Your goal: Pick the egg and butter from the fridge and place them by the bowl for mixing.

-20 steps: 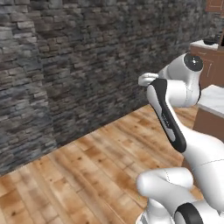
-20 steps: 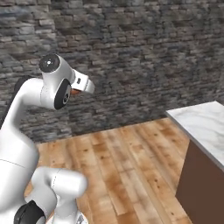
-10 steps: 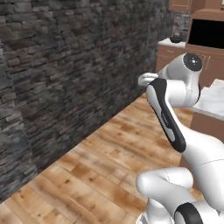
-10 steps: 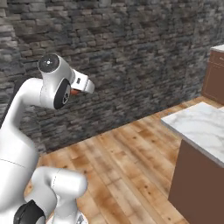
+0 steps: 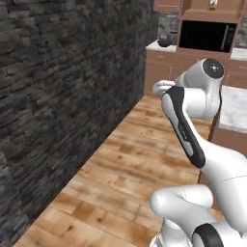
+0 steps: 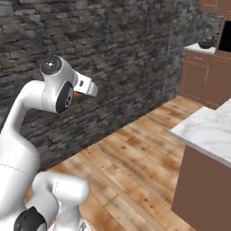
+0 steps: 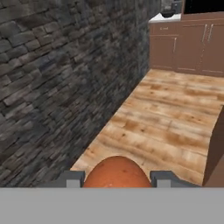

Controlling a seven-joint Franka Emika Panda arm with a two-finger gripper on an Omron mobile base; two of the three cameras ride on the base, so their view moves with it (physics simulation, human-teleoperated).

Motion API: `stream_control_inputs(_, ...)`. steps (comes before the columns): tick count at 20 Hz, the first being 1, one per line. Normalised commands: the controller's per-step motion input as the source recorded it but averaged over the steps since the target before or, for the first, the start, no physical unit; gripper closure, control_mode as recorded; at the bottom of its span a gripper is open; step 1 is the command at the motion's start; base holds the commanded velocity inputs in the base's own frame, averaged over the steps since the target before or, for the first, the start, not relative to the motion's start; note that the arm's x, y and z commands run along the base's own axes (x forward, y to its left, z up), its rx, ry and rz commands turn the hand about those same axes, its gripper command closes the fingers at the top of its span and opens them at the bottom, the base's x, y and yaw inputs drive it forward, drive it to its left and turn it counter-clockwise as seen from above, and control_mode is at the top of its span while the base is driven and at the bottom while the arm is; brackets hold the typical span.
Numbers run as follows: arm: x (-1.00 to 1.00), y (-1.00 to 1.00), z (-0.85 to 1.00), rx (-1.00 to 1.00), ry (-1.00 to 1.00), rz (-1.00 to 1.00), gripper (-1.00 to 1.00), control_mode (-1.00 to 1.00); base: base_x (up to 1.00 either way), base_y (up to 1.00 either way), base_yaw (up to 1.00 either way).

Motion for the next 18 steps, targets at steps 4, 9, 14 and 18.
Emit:
stream_control_inputs(4,0.00,0.00,0.00,0.00,0.00,0.00,1.00,1.00,0.74,0.35,-0.33)
stream_control_inputs(9,0.00,0.00,0.00,0.00,0.00,0.00,1.00,1.00,0.79,0.34,-0.28)
stream_control_inputs(14,0.00,0.00,0.00,0.00,0.00,0.00,1.00,1.00,0.81,0.34,-0.23)
stream_control_inputs(18,0.00,0.00,0.00,0.00,0.00,0.00,1.00,1.00,0.83,0.28,-0.16)
